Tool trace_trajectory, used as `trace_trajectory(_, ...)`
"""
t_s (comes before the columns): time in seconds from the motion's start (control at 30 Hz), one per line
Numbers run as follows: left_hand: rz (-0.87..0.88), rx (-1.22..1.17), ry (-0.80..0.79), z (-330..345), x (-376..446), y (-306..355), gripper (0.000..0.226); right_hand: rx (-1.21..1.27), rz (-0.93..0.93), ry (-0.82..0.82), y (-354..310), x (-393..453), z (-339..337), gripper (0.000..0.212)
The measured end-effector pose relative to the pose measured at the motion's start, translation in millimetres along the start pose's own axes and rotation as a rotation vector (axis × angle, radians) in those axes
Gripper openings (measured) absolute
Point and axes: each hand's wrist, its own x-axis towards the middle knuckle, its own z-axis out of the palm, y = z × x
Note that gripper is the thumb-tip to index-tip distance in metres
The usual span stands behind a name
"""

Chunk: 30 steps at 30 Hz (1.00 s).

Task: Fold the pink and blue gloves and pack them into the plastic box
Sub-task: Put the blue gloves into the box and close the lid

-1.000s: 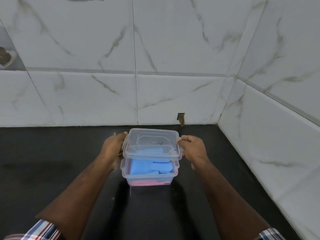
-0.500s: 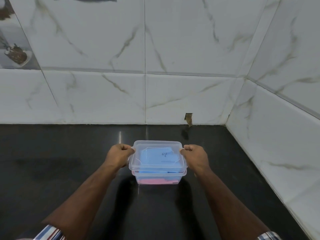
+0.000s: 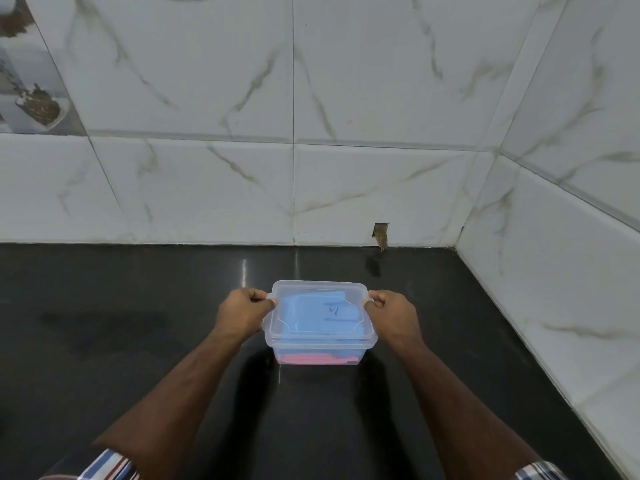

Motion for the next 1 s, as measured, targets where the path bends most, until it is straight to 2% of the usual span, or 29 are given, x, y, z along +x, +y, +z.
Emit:
trace_trajectory(0.23,0.03,0.085,-0.014,0.0,-0.7,0.5,0.018,-0.043,-0.047,-0.017,2.0,-2.9,0.6,0.031)
trace_trajectory(0.33,0.106,0.189,-0.105,-8.5,2.0,2.1,0.041,-0.136,-0.112,-0.015,-0.8,1.1,-4.2,0.041)
trace_trajectory(0.37,0.137,0.21,-0.157,-13.6,4.0,5.2,0.06,-0.198,-0.151,-0.038,-3.1,3.1,-7.5,0.05)
trace_trajectory(0.43,0.212,0.308,-0.307,-23.5,6.8,15.1,0.096,-0.311,-0.261,-0.15,-12.8,6.6,-15.4,0.068)
trace_trajectory(0.47,0.249,0.385,-0.387,-26.7,4.7,24.4,0.101,-0.361,-0.311,-0.236,-19.9,7.4,-18.1,0.076)
trace_trajectory(0.57,0.302,0.673,-0.545,-25.9,1.0,52.2,0.11,-0.532,-0.392,-0.478,-42.7,9.2,-16.6,0.095)
trace_trajectory(0.67,0.266,0.901,-0.623,-22.5,9.2,64.8,0.123,-0.64,-0.371,-0.596,-56.8,14.6,-11.3,0.104)
trace_trajectory(0.77,0.233,1.011,-0.659,-22.7,12.3,69.3,0.125,-0.647,-0.332,-0.659,-65.2,19.2,-10.6,0.096)
trace_trajectory(1.0,0.224,1.099,-0.659,-23.8,15.3,64.7,0.127,-0.712,-0.308,-0.687,-69.2,23.7,-5.9,0.099)
